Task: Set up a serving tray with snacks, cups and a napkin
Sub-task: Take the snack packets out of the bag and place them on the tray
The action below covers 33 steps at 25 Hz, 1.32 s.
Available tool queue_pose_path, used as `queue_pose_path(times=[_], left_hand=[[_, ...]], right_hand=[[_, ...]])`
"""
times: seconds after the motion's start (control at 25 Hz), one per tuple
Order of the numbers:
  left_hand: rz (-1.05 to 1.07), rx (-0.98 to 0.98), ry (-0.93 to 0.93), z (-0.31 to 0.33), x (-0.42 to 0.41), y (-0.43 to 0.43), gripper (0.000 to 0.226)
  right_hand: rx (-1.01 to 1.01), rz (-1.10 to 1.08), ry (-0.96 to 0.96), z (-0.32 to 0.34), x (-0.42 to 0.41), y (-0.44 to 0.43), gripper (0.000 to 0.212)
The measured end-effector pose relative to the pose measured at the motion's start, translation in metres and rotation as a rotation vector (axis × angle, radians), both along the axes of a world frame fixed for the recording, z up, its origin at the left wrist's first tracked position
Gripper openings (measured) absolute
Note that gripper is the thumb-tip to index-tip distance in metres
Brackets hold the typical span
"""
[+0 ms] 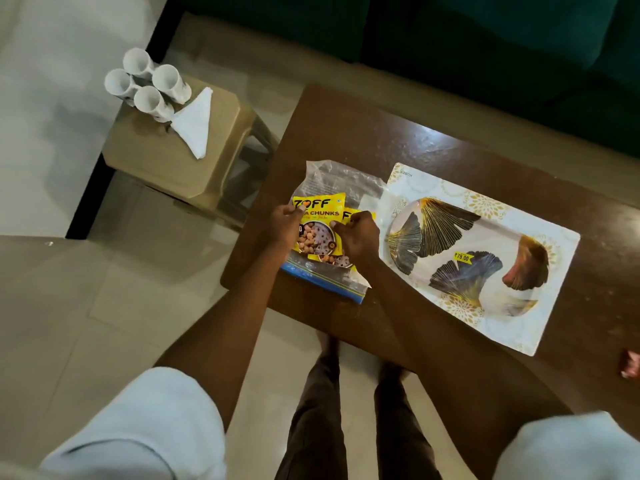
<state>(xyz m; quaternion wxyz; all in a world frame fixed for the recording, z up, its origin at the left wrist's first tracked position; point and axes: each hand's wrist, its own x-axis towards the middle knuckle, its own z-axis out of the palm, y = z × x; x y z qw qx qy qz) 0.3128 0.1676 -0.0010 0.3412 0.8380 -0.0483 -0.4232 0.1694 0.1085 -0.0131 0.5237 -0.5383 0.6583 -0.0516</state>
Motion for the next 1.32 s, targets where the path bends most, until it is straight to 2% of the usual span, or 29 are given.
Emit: queue_pose_path(times=[0.16,0.36,0.4,0.44,0.52,0.56,0.64,0.76,0.84,1.0,1.08,1.2,1.32], left_hand=[[-0.006,0.025,0.125,-0.010,0.004,0.006,0.036],[-0.056,-0.118,0.222,-0.001,-0.020,0.016,0.016],[-0.042,-0.125,0.215,0.003,-0.026,0.020,0.024],[-0.059,-0.103,0.148,0.009,-0.030,0.022,0.043],[-0.153,-0.052,-0.058,0.012,-0.032,0.022,0.076],[-0.212,-0.071,-0.083,0.016,-0.036,0.017,0.081],[-0.376,-0.152,0.127,0.028,-0.048,0.001,0.073],[-0.652,-0.153,0.495,0.031,-0.082,-0.018,0.044],[-0.616,-0.108,0.557,0.023,-0.108,-0.022,0.034],[-0.320,-0.042,0.592,0.012,-0.160,-0.029,0.015],[-0.325,-0.062,0.536,0.009,-0.176,-0.036,0.014],[-0.303,-0.097,0.480,0.014,-0.187,-0.046,0.027],[-0.264,-0.062,0.528,0.017,-0.186,-0.052,0.039]], right_hand=[[0.017,0.049,-0.009,-0.014,0.008,0.000,0.038],[0.045,0.024,-0.160,-0.004,0.006,0.003,0.037],[0.045,0.031,-0.200,0.000,-0.002,0.003,0.036],[0.060,0.042,-0.248,0.004,-0.013,0.001,0.035],[0.134,0.082,-0.350,0.012,-0.037,-0.007,0.033],[0.187,0.115,-0.382,0.016,-0.055,-0.014,0.031],[0.307,0.215,-0.408,0.024,-0.095,-0.034,0.028],[0.418,0.285,-0.393,0.022,-0.157,-0.055,0.032],[0.443,0.157,-0.403,0.016,-0.191,-0.055,0.032],[0.473,-0.360,-0.529,0.007,-0.241,-0.037,0.023],[0.504,-0.369,-0.527,0.005,-0.251,-0.029,0.029],[0.467,-0.335,-0.475,0.006,-0.245,-0.025,0.036],[0.444,-0.372,-0.524,0.007,-0.236,-0.029,0.040]])
